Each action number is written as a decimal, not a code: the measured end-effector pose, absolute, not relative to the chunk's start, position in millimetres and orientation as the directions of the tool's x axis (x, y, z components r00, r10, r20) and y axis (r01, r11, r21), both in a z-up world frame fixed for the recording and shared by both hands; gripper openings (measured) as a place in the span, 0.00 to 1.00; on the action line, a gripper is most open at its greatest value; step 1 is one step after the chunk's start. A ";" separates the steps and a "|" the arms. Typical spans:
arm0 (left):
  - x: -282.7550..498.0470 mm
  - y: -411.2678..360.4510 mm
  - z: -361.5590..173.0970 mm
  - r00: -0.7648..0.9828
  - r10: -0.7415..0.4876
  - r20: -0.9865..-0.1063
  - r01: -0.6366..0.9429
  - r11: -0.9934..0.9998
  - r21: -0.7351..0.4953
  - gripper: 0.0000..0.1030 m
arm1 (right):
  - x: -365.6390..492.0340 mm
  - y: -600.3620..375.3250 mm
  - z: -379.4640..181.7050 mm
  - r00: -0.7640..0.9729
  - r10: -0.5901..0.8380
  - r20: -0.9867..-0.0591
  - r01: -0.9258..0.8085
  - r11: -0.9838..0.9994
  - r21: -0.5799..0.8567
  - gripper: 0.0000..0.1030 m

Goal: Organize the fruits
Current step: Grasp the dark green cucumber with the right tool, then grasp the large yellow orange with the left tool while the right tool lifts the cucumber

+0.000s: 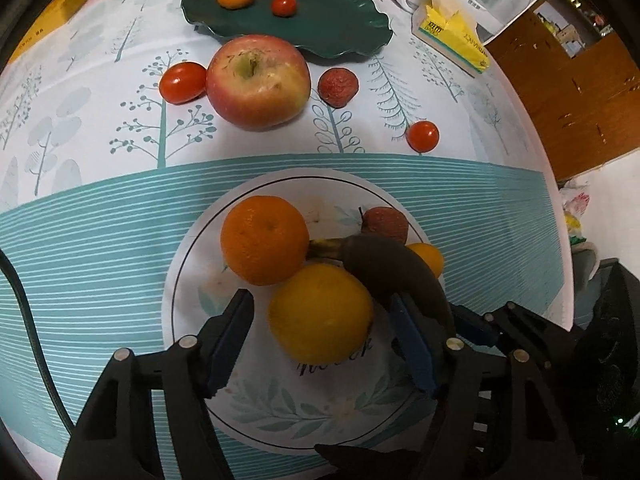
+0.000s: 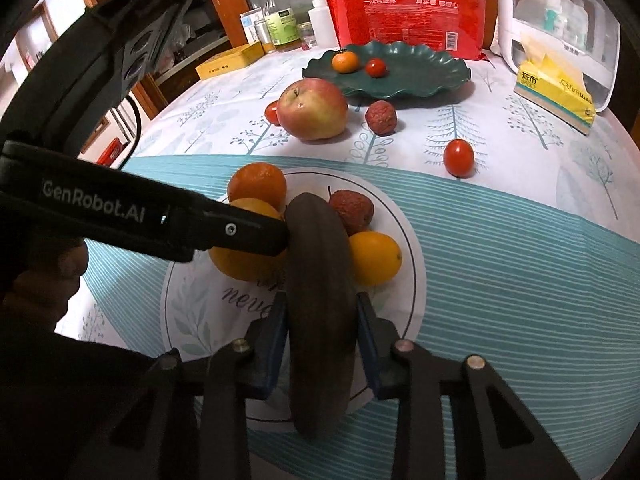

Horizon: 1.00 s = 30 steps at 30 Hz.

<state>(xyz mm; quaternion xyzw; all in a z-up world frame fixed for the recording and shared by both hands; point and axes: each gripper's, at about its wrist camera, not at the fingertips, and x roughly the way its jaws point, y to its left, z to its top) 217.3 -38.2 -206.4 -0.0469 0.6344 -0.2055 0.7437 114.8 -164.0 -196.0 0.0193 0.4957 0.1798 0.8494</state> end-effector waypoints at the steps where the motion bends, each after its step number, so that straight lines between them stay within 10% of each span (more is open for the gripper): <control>1: 217.0 -37.1 -206.5 0.109 -0.377 -0.920 0.242 0.907 -0.344 0.64 | 115.0 -164.7 -196.0 0.445 0.328 -0.833 -0.284 0.934 0.217 0.31; 30: 201.3 -8.5 -182.3 0.212 -0.396 -0.893 0.142 0.917 -0.373 0.47 | 104.1 -188.5 -164.7 0.513 0.368 -0.775 -0.217 0.930 0.297 0.29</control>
